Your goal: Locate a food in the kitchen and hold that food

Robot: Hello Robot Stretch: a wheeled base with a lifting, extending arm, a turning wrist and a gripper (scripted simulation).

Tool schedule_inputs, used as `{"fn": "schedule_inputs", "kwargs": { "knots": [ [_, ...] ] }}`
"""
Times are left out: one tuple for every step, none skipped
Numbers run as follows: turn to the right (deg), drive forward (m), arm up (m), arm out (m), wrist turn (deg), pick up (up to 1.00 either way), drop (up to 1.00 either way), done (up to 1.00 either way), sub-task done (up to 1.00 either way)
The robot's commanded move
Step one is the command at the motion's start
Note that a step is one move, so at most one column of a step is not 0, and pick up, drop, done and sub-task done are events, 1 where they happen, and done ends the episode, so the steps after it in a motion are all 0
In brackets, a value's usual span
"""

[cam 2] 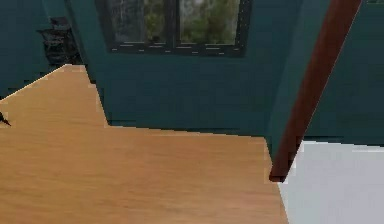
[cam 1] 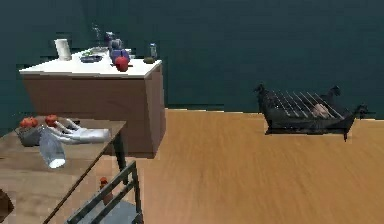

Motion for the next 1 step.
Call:
{"fn": "schedule_inputs", "kwargs": {
  "knots": [
    [0.0,0.10,0.00,0.00,0.0,0.00,0.00,0.00,0.00]
  ]
}}
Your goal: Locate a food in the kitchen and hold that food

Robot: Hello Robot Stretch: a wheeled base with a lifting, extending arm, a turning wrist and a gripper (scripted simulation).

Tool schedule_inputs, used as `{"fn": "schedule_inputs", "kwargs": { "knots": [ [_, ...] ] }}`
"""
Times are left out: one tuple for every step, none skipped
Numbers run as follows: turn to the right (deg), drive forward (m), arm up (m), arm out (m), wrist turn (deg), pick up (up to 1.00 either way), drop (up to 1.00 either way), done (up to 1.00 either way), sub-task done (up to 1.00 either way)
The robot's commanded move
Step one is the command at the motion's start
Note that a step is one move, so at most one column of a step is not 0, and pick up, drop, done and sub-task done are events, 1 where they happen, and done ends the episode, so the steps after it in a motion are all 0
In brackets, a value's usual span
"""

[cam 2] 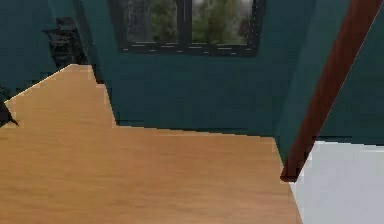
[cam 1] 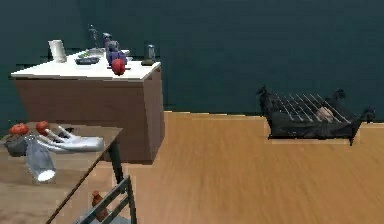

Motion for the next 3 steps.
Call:
{"fn": "schedule_inputs", "kwargs": {
  "knots": [
    [-45.0,0.00,0.00,0.00,0.0,0.00,0.00,0.00,0.00],
    [-45.0,0.00,0.00,0.00,0.0,0.00,0.00,0.00,0.00],
    [-45.0,0.00,0.00,0.00,0.0,0.00,0.00,0.00,0.00]
  ]
}}
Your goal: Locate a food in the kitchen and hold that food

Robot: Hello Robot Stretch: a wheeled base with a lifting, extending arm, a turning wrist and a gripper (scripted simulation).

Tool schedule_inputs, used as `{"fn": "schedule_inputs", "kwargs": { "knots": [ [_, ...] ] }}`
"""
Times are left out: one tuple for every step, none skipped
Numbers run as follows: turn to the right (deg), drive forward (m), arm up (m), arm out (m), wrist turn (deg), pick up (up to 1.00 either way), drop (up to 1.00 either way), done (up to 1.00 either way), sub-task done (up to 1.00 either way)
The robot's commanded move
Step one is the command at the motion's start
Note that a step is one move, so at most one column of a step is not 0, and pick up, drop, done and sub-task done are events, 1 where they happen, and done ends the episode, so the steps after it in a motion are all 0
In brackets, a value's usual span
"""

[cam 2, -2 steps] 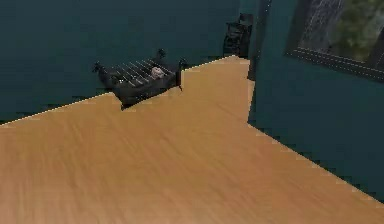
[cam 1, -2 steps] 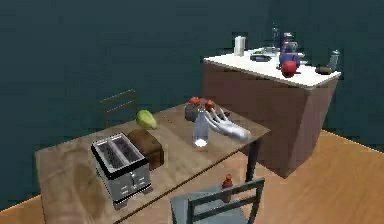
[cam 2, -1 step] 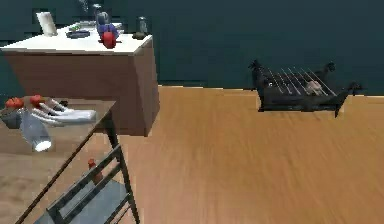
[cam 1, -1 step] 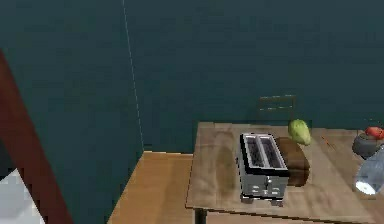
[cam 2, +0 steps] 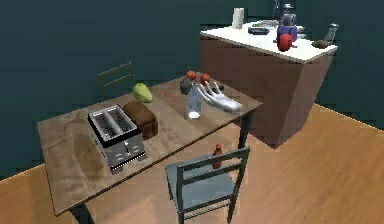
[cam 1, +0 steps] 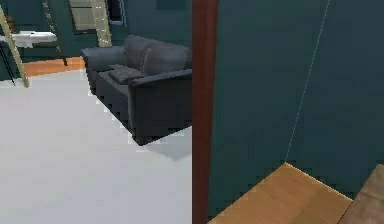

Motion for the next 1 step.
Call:
{"fn": "schedule_inputs", "kwargs": {
  "knots": [
    [-12.0,0.00,0.00,0.00,0.0,0.00,0.00,0.00,0.00]
  ]
}}
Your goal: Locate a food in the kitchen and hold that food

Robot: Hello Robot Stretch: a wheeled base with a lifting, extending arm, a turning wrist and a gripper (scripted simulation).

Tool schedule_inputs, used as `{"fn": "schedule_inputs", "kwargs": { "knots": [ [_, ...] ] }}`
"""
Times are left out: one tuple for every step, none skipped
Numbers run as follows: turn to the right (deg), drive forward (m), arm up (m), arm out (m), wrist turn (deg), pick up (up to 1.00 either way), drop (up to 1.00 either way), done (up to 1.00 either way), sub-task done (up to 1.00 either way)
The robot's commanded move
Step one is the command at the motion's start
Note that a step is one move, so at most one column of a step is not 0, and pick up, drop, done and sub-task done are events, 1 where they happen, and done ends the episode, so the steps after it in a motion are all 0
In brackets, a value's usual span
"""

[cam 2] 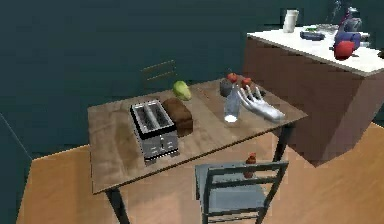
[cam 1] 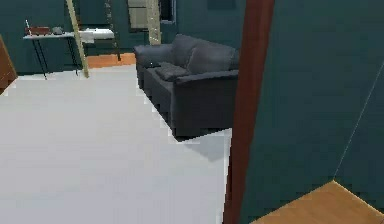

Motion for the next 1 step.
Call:
{"fn": "schedule_inputs", "kwargs": {
  "knots": [
    [45.0,0.00,0.00,0.00,0.0,0.00,0.00,0.00,0.00]
  ]
}}
